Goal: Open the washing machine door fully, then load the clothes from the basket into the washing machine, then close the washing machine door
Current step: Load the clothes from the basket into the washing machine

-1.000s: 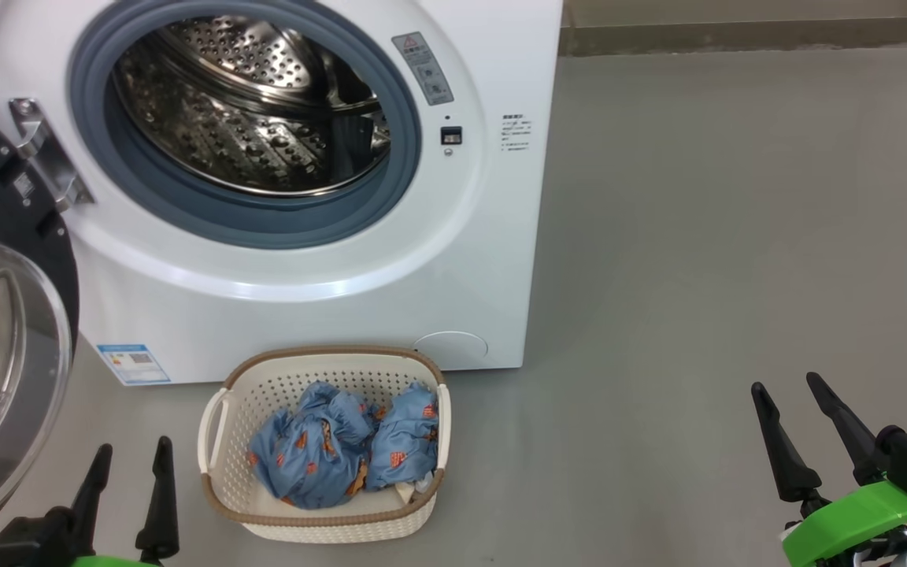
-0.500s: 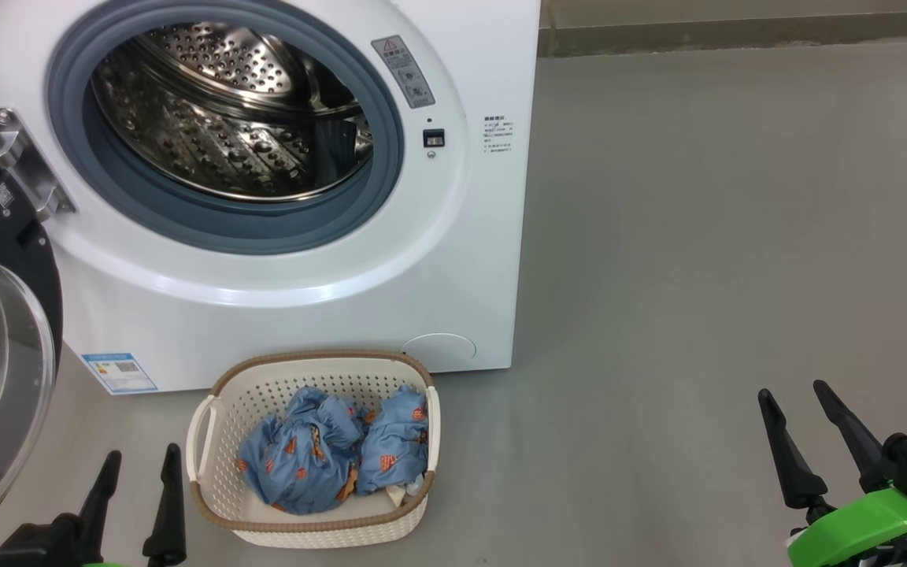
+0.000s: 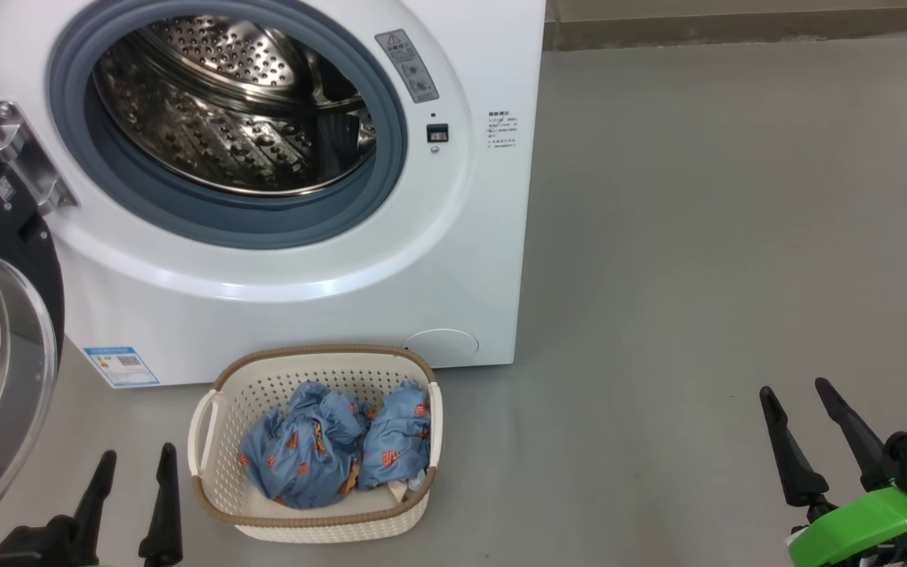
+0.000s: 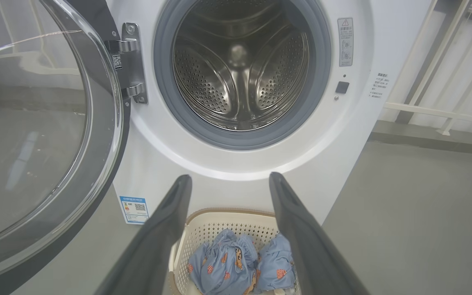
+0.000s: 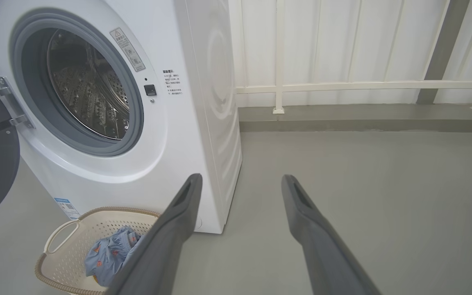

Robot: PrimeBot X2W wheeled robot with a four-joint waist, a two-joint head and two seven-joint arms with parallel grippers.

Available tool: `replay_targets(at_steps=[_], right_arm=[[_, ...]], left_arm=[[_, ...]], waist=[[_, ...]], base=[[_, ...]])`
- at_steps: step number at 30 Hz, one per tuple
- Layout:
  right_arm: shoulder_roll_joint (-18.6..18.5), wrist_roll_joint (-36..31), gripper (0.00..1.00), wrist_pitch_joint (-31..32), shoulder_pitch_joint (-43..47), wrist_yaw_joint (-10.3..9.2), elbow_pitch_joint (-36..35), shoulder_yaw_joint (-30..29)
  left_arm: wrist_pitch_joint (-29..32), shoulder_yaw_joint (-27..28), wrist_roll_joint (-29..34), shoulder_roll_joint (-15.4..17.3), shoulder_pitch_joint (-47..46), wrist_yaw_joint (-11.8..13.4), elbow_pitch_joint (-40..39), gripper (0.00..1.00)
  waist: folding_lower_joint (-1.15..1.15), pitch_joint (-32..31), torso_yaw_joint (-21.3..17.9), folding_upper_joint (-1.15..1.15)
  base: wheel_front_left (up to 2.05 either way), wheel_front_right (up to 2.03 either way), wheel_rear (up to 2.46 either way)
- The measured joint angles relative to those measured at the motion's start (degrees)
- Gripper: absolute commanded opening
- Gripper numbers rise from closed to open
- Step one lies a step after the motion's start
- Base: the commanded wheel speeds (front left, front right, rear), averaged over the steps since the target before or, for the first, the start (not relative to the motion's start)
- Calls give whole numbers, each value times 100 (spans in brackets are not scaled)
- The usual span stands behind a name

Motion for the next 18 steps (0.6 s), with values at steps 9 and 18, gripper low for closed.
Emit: replay_targets(at_steps=[9, 18], right_arm=[[2, -2, 100, 0, -1, 0, 0, 22], [2, -2, 100, 0, -3, 0, 0, 86]], left_arm=[[0, -49, 34, -3, -1, 0, -8, 100], [0, -67, 35, -2, -13, 0, -16, 100]], waist=[[0, 29, 16, 0], [1, 37, 17, 0]], base=[[30, -45, 15], [70, -73, 2]])
